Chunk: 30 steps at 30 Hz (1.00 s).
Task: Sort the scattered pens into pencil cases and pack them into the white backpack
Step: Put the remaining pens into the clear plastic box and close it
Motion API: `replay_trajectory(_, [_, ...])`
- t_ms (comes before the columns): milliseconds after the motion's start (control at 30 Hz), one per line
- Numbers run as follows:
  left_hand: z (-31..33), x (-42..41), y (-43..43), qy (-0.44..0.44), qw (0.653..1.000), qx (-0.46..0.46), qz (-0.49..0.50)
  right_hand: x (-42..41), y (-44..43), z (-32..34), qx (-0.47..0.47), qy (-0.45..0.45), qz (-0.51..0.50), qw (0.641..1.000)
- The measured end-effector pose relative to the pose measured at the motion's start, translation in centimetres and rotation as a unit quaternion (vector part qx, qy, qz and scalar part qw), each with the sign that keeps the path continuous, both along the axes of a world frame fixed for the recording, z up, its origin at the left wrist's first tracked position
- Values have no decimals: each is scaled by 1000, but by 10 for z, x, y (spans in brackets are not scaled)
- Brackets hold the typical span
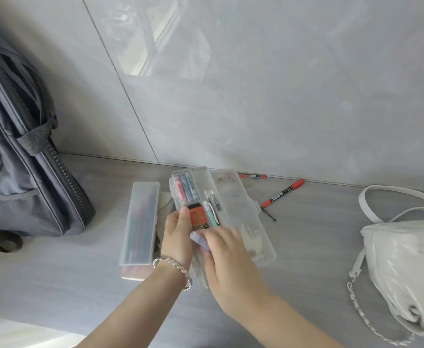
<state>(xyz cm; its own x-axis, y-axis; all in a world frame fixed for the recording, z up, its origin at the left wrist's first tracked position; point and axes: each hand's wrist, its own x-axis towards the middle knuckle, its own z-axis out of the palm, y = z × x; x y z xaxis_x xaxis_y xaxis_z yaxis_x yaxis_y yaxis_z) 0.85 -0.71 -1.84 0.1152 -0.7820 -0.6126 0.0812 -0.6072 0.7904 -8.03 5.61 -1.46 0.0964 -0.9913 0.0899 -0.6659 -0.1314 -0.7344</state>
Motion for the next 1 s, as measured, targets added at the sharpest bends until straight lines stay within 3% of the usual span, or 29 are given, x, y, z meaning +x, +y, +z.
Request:
replay_trajectory(233, [3, -4, 6, 12, 1000, -19, 6, -15, 4, 15, 1, -40, -101, 994])
replay_trajectory(367, [6, -7, 9, 17, 999, -24, 22, -15, 9, 24, 85, -20, -39, 995])
replay_trajectory(433, [9, -7, 10, 21, 999, -29, 26, -14, 11, 21, 88, 40, -23, 995])
replay_trajectory(567, [10, -7, 11, 22, 998, -39, 35, -10, 13, 19, 26, 117, -47, 992])
replay_trajectory(700, [16, -6, 11, 40, 998, -43, 32, -18, 13, 8, -39, 73, -69, 994])
replay_trajectory(1000, [19, -7, 13, 10, 998, -69, -6, -27, 7, 0, -91, 138, -38, 986])
